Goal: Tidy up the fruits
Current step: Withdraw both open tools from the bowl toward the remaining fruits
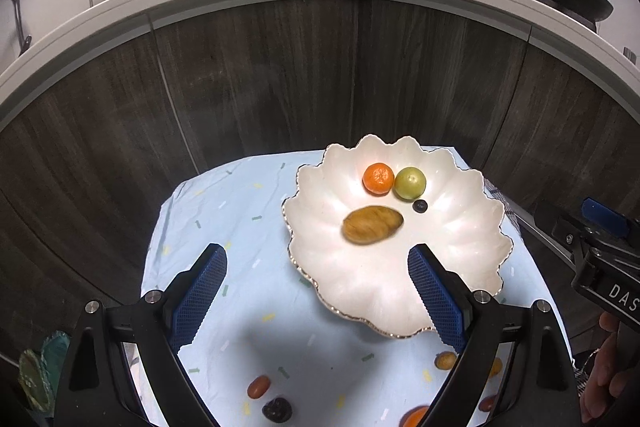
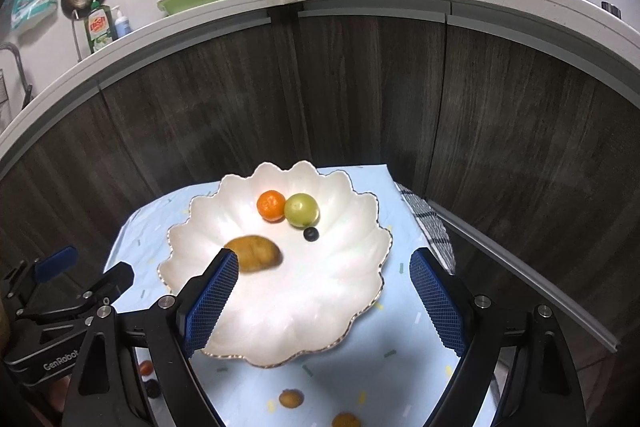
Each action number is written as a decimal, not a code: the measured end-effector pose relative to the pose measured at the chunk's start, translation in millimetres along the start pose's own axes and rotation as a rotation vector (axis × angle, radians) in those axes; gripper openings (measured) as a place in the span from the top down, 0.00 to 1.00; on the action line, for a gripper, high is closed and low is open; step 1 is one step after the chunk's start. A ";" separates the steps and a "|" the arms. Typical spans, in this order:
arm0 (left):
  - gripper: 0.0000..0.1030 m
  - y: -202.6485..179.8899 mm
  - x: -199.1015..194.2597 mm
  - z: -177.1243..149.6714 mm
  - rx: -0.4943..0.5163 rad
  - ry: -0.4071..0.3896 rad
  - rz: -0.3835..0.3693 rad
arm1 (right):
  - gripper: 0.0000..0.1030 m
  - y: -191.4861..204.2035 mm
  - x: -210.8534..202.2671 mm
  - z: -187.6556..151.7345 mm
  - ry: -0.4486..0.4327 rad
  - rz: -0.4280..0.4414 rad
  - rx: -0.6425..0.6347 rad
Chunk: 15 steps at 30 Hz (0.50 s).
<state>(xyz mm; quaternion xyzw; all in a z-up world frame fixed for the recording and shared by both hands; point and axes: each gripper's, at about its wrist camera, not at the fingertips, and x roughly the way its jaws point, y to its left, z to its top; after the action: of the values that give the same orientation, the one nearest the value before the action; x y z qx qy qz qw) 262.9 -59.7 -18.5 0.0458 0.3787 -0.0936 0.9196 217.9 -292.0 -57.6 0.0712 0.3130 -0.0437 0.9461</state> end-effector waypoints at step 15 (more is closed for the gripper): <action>0.10 4.2 -25.3 -34.2 0.024 0.000 0.017 | 0.14 4.4 -19.0 -33.0 0.033 0.012 0.000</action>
<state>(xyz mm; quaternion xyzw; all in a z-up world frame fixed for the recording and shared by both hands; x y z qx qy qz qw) 222.6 -46.8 -24.8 0.0603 0.3770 -0.0903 0.9198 183.8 -281.6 -72.0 0.0739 0.3280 -0.0370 0.9410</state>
